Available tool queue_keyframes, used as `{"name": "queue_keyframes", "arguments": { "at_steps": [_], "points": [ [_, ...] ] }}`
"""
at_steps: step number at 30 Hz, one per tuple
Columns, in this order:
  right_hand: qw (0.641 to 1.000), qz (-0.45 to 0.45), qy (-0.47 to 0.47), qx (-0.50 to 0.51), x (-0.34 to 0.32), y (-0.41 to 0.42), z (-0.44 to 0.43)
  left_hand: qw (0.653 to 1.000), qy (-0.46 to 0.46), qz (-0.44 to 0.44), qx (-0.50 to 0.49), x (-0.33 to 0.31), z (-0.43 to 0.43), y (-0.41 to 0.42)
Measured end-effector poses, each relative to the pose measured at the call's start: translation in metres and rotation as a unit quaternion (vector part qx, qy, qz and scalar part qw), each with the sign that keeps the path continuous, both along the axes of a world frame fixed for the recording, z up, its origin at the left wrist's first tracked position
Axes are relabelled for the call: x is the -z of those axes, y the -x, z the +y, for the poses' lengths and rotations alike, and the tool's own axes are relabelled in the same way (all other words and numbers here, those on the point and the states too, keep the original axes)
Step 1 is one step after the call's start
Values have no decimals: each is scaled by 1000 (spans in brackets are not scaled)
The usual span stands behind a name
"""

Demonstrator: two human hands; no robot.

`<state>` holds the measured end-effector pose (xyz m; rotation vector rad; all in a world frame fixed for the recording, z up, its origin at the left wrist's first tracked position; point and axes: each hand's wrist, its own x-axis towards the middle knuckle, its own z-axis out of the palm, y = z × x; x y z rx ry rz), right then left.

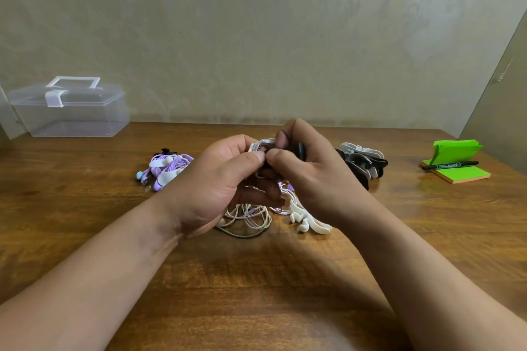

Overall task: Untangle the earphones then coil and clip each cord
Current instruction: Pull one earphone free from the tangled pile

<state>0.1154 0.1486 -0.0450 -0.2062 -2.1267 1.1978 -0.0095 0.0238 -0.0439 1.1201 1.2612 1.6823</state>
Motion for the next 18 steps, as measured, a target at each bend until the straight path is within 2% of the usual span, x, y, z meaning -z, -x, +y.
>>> {"name": "queue_keyframes", "arguments": {
  "at_steps": [5,8,12,18],
  "points": [
    [996,-10,-53,64,3,3,-7,990,-13,126,-62,13,8,-1],
    [993,-14,-83,84,3,5,-10,982,-13,173,-81,18,10,2],
    [995,-57,-73,32,1,1,-6,974,-2,204,-97,16,7,6],
    [981,-105,-160,22,1,-5,4,970,10,199,-143,11,4,21]
  ]
}}
